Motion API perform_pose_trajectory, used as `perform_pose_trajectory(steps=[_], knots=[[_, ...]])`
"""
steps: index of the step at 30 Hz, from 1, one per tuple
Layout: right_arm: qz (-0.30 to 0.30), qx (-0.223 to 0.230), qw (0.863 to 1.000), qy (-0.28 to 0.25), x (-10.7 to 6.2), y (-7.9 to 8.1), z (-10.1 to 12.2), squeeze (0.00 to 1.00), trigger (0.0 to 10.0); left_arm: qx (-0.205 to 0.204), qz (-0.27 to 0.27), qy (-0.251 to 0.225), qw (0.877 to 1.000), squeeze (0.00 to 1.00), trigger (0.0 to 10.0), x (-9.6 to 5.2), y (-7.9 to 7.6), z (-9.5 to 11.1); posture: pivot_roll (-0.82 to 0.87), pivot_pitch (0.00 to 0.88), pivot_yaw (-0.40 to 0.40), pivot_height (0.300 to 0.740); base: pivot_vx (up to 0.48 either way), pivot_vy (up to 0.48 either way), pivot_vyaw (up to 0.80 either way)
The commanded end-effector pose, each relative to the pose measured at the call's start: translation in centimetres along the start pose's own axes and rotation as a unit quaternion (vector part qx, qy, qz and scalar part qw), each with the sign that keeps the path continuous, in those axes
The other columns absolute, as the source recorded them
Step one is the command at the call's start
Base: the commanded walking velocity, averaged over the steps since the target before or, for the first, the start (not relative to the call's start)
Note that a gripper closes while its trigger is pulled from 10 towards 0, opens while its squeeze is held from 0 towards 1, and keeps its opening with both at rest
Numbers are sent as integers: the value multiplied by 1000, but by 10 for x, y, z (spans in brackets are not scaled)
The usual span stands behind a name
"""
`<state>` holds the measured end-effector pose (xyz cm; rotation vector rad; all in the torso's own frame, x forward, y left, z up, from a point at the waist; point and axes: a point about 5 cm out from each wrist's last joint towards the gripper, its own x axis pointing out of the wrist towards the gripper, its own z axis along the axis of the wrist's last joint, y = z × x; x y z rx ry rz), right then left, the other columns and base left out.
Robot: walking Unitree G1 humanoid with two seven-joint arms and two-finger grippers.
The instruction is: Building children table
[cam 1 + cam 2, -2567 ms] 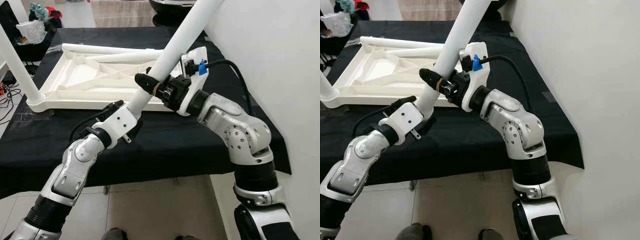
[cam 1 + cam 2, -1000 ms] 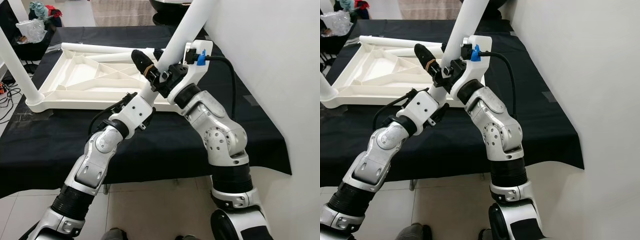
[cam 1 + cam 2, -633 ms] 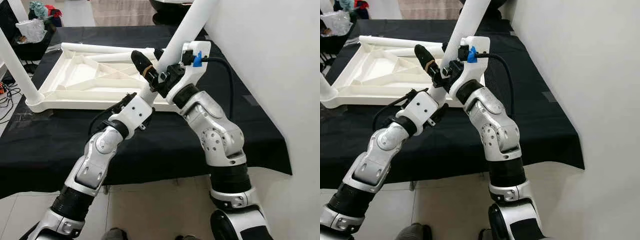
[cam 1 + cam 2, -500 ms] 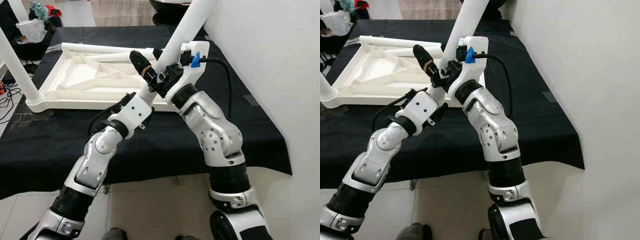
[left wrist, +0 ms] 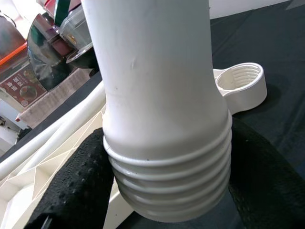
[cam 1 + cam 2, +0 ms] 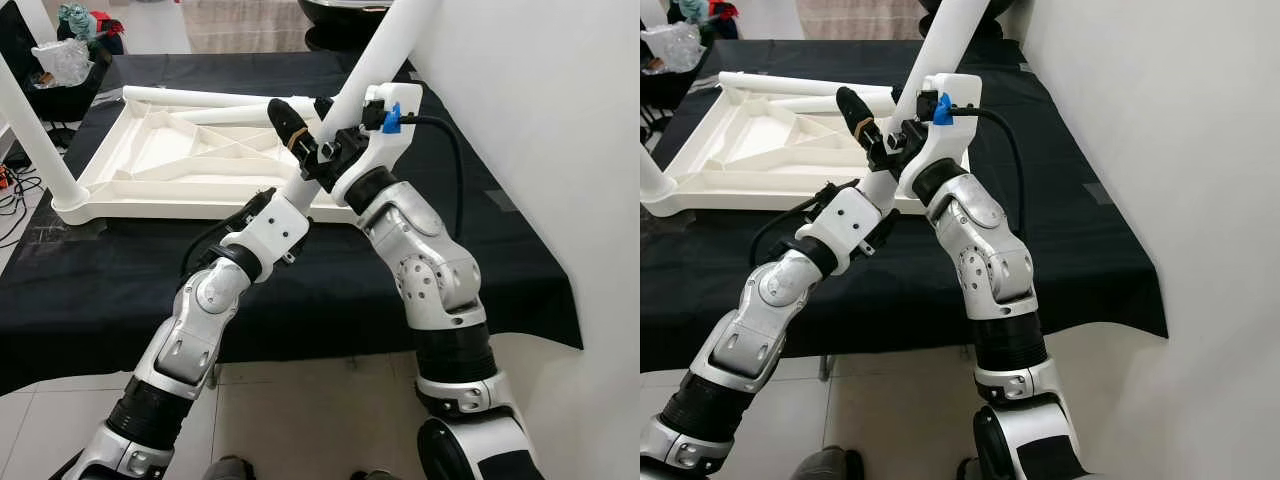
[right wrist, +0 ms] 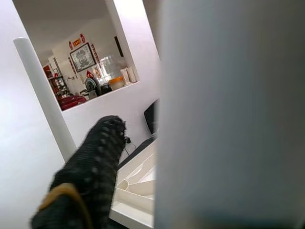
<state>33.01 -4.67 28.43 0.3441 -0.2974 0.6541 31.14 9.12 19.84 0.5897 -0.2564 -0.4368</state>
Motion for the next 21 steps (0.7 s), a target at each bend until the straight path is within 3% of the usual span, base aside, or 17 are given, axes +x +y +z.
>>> perform_pose_trajectory(steps=[1, 12, 16, 17, 18, 19, 21], knots=[[26, 10, 1000, -2, 7, 12, 0, 0, 0, 12, -34, -22, 999, 0, 10000, 1, -14, 10, 35, 91, -32, 740, 0, 0, 0], [23, 11, 1000, -6, 8, 11, 2, 0, 0, 16, -31, -19, 999, 0, 10000, 1, -11, 8, 32, 94, -31, 740, 0, 0, 0], [18, 9, 1000, -7, 8, 8, 2, 0, 0, -6, -24, -6, 1000, 0, 10000, 0, -9, 5, 34, 91, -31, 740, 0, 0, 0], [16, 9, 1000, -9, 8, 7, 3, 0, 0, -23, -17, 0, 1000, 396, 10000, -1, -8, 4, 34, 91, -31, 740, 0, 0, 0], [16, 9, 1000, -9, 8, 7, 3, 0, 0, -23, -17, 0, 1000, 396, 10000, -1, -8, 4, 34, 91, -31, 740, 0, 0, 0], [14, 9, 1000, -12, 9, 6, 5, 0, 0, -39, -21, -3, 999, 1000, 10000, -3, -9, 5, 34, 89, -33, 740, 0, 0, 0], [13, 8, 1000, -15, 9, 5, 6, 0, 0, -43, -17, -6, 999, 1000, 10000, -4, -9, 5, 34, 89, -33, 740, 0, 0, 0]])
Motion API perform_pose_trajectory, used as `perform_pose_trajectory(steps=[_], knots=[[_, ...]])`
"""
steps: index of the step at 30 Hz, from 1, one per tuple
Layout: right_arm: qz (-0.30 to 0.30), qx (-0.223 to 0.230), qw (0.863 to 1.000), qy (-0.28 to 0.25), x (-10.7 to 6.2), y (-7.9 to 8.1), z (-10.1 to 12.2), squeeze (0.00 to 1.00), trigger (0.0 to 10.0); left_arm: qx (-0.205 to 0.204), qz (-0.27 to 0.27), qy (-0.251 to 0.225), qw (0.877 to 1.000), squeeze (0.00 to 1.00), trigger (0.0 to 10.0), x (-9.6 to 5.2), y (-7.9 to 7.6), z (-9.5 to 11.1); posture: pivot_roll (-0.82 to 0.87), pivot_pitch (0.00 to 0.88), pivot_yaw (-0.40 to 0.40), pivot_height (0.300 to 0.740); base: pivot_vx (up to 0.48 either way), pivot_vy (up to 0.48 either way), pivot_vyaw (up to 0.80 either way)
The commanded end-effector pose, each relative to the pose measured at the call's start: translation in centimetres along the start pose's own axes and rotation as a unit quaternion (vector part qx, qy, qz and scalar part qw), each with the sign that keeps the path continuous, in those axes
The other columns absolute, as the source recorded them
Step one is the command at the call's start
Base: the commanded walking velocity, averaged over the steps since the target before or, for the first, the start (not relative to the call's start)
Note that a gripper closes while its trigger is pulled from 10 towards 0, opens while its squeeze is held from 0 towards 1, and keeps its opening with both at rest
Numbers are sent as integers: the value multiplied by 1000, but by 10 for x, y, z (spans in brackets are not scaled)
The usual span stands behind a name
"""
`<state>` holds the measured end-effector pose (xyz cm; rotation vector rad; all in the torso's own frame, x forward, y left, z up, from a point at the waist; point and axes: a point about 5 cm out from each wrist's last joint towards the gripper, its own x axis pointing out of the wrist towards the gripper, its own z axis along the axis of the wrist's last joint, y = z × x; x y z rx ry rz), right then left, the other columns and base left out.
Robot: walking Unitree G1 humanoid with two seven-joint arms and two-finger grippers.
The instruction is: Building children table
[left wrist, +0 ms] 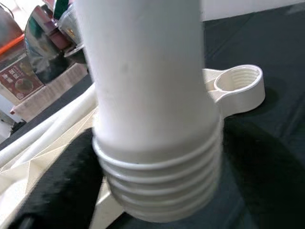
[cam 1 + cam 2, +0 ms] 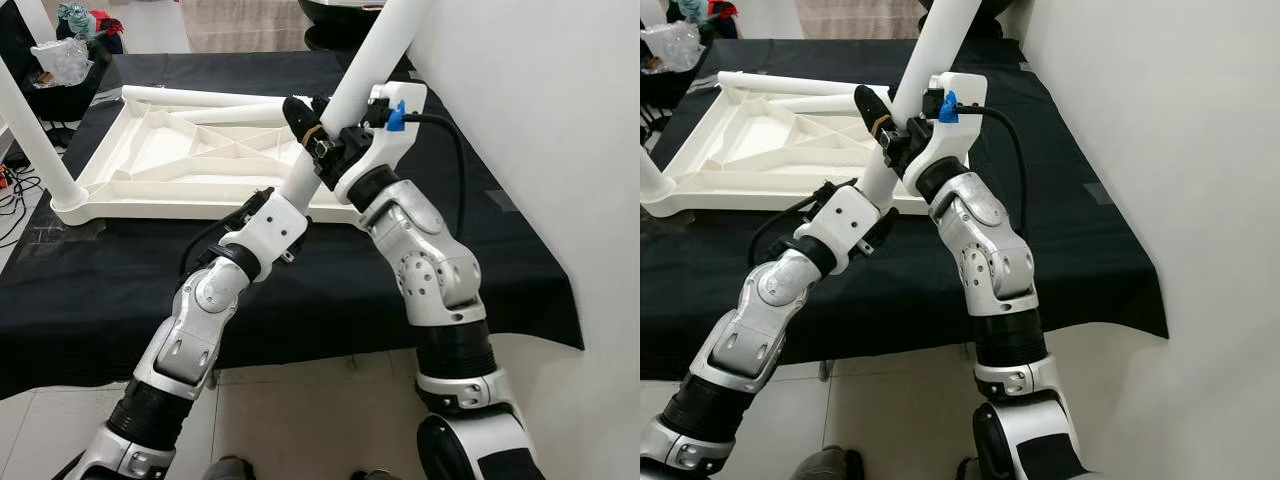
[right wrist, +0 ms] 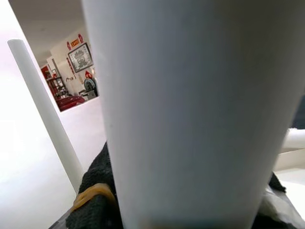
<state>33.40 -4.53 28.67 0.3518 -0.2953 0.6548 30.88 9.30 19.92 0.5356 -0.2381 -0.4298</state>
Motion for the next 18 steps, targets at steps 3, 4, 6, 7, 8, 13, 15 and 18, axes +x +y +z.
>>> perform_pose_trajectory(steps=[3, 4, 6, 7, 8, 13, 15, 18], knots=[[9, 3, 1000, -20, 6, 3, 9, 0, 0, -16, -19, -5, 1000, 1000, 10000, -3, -9, 3, 34, 89, -34, 740, 0, 0, 0], [3, -2, 1000, -26, 7, 0, 13, 0, 0, -2, -11, 5, 1000, 1000, 10000, -6, -6, -1, 35, 88, -36, 740, 0, 0, 0], [-7, -10, 999, -35, 8, -6, 18, 0, 0, 6, 4, 21, 1000, 0, 10000, -11, 0, -8, 37, 88, -38, 740, 0, 0, 0], [-7, -10, 999, -35, 8, -6, 18, 0, 0, 6, 4, 21, 1000, 0, 10000, -11, 0, -8, 37, 88, -38, 740, 0, 0, 0], [-15, -17, 999, -39, 8, -10, 20, 0, 0, 5, 18, 28, 999, 0, 10000, -14, 3, -11, 38, 88, -39, 740, 0, 0, 0], [-58, -45, 996, -53, 8, -25, 28, 0, 0, -2, 57, 32, 998, 0, 10000, -25, 14, -16, 37, 89, -39, 740, 0, 0, 0], [-102, -75, 990, -55, 4, -40, 32, 0, 0, -15, 90, 29, 995, 0, 10000, -33, 20, -13, 40, 90, -45, 740, 0, 0, 0], [-129, -101, 985, -55, 0, -50, 34, 0, 10000, -30, 121, 22, 992, 0, 10000, -38, 25, -9, 39, 91, -46, 740, 0, 0, 0]])
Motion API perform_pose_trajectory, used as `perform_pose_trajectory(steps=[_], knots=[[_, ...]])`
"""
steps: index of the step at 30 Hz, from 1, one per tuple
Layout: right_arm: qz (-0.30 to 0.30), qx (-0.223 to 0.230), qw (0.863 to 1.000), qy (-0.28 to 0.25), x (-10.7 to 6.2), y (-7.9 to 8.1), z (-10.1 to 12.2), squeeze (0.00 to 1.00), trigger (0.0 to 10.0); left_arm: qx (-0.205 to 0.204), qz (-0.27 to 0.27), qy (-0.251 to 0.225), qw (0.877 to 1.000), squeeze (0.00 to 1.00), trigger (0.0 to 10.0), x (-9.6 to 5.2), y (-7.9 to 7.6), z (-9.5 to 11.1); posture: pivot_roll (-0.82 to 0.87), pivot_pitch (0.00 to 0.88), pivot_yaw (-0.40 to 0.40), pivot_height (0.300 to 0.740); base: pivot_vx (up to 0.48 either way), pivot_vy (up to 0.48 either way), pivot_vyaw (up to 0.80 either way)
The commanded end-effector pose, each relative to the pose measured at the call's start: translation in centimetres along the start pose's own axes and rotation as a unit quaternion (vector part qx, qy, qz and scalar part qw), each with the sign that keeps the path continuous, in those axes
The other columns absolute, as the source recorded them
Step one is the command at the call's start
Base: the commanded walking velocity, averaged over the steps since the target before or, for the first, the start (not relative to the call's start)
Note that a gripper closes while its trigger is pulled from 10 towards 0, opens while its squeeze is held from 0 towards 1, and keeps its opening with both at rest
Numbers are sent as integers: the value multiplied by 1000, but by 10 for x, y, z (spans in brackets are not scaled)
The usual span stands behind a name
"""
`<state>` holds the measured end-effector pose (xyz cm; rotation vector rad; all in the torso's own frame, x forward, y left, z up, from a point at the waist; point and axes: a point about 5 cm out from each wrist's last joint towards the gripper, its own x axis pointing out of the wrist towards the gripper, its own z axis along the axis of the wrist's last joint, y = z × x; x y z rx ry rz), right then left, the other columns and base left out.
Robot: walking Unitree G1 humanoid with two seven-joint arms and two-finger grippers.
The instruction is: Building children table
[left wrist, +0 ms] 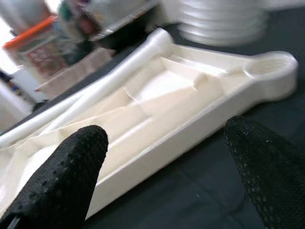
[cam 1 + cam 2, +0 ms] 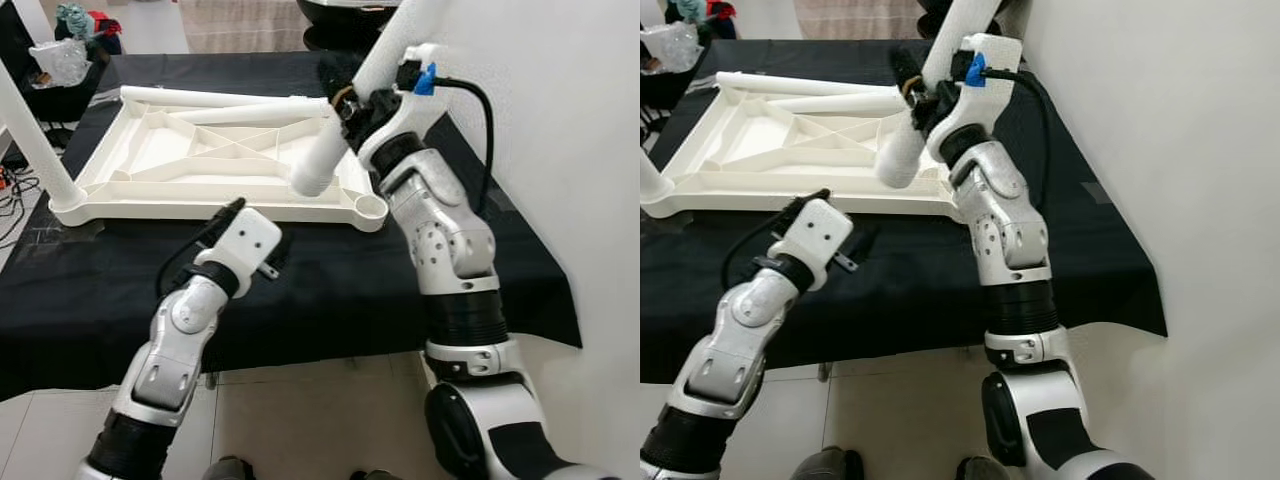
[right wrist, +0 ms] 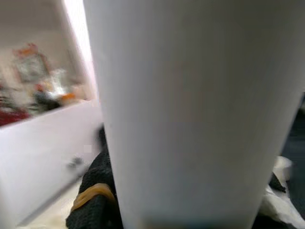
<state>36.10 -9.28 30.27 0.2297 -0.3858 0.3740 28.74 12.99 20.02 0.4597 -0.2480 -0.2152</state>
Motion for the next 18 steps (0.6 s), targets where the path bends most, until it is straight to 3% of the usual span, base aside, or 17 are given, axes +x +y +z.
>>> perform_pose_trajectory(steps=[1, 4, 7, 10, 18], knots=[[-16, -18, 1000, -15, -1, -5, 3, 0, 10000, -17, 26, 0, 1000, 0, 10000, -3, 6, 3, 39, 90, -46, 740, 0, 0, 0], [-18, -42, 999, -14, -6, -10, -1, 0, 10000, -56, 64, -13, 996, 0, 10000, -5, 11, 13, 40, 84, -47, 740, 0, 0, 0], [-23, -55, 998, -7, -10, -12, -6, 0, 10000, -69, 82, -24, 994, 0, 10000, -5, 13, 21, 39, 81, -44, 740, 0, 0, 0], [-25, -57, 998, -6, -11, -12, -7, 0, 10000, -71, 83, -26, 994, 0, 10000, -5, 13, 23, 39, 82, -44, 740, 0, 0, 0], [-27, -68, 997, -5, -11, -12, -9, 0, 10000, -67, 81, -30, 994, 0, 10000, -4, 15, 24, 41, 74, -43, 740, 267, 0, 0]])
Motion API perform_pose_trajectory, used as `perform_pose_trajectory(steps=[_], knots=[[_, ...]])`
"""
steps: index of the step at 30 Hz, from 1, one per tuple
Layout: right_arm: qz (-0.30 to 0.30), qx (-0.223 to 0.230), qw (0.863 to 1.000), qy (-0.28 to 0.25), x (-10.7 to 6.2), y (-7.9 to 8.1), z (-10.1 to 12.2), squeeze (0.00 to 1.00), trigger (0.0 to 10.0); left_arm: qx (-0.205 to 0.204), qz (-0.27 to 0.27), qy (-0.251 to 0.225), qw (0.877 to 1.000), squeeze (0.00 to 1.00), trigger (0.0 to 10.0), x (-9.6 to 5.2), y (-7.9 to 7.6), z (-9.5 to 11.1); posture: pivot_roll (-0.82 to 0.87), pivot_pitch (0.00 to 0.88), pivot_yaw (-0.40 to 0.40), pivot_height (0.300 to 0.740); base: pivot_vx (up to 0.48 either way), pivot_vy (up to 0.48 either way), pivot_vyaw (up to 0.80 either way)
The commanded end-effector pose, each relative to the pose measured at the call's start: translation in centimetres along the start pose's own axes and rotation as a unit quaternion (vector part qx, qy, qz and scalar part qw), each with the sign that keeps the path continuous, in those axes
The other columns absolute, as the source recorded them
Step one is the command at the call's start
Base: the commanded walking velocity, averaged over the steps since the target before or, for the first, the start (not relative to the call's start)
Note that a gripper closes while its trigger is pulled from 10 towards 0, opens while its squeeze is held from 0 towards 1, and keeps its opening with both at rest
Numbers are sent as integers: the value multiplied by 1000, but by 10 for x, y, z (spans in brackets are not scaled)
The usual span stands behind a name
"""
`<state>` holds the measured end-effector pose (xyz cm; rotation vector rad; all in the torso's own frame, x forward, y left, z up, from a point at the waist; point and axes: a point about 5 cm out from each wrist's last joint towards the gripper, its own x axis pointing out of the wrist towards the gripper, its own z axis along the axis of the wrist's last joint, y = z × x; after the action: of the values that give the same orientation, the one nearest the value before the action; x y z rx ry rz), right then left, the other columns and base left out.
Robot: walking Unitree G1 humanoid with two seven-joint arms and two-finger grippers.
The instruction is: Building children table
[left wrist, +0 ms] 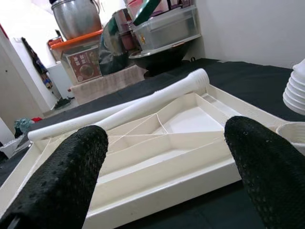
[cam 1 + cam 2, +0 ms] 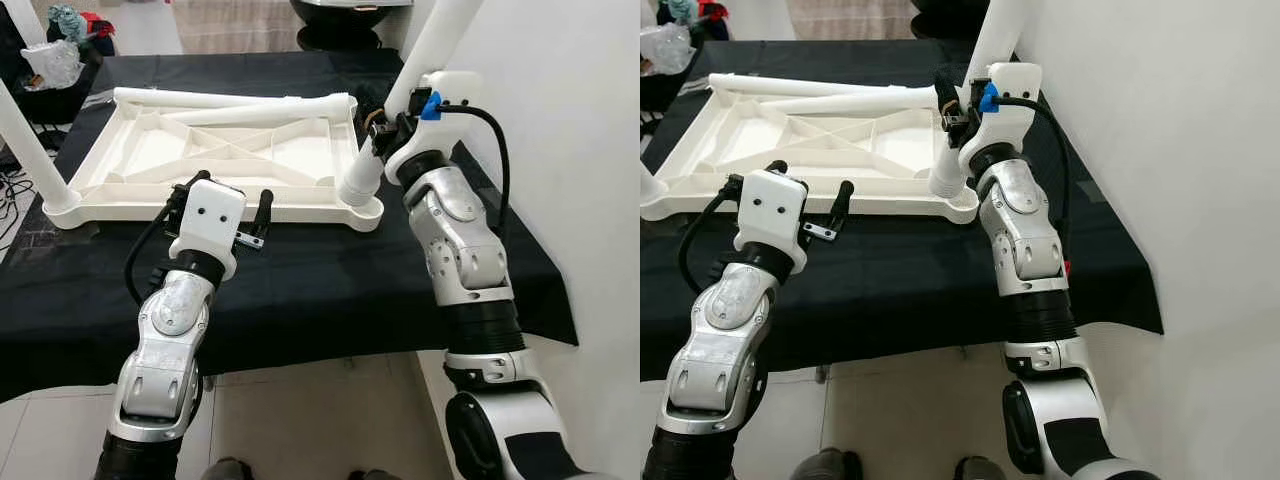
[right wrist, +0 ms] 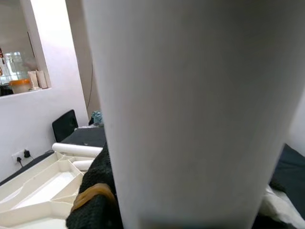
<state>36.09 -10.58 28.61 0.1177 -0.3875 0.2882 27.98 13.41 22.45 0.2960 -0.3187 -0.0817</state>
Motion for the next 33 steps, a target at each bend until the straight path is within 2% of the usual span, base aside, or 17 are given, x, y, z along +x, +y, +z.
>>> perform_pose_trajectory(steps=[1, 25, 28, 33], knots=[[3, -5, 1000, -13, 0, 2, 3, 0, 10000, 1, -2, -3, 1000, 0, 10000, 0, 1, 3, 41, 74, -43, 740, 285, 0, 0], [4, -7, 1000, -17, 1, 4, 3, 0, 10000, 1, -11, 4, 1000, 0, 10000, 0, -2, 3, 45, 80, -47, 740, 340, 0, 0], [4, -6, 1000, -16, 2, 4, 3, 0, 10000, -14, -13, -1, 1000, 0, 10000, 0, -4, 5, 44, 85, -46, 740, 0, 0, 0], [5, -6, 1000, -17, 2, 3, 3, 0, 10000, -15, -9, 7, 1000, 0, 10000, -1, -4, 3, 43, 87, -45, 740, 0, 0, 0]])
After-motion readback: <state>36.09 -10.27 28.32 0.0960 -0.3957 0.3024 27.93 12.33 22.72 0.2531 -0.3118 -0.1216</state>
